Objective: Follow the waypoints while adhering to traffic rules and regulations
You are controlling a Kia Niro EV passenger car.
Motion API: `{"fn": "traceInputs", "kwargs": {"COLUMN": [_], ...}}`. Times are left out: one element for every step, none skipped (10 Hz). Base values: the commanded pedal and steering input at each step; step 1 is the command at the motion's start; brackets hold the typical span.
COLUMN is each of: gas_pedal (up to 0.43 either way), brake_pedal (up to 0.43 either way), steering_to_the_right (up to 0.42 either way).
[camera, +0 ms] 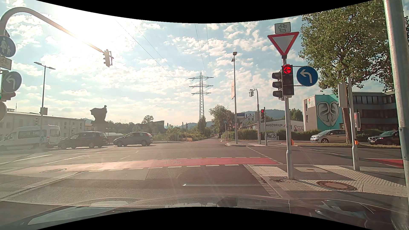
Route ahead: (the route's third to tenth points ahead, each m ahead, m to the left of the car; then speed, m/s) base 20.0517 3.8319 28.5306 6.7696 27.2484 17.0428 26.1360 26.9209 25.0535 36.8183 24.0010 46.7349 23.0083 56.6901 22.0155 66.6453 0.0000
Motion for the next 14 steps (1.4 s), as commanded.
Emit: {"fn": "traceInputs", "kwargs": {"gas_pedal": [0.0,0.0,0.0,0.0,0.0,0.0,0.0,0.0,0.0,0.0,0.0,0.0,0.0,0.0], "brake_pedal": [0.232,0.232,0.232,0.232,0.226,0.232,0.226,0.232,0.226,0.226,0.226,0.232,0.232,0.226], "steering_to_the_right": [-0.008,-0.008,-0.009,-0.009,-0.008,-0.009,-0.009,-0.008,-0.008,-0.008,-0.008,-0.008,-0.009,-0.009]}}
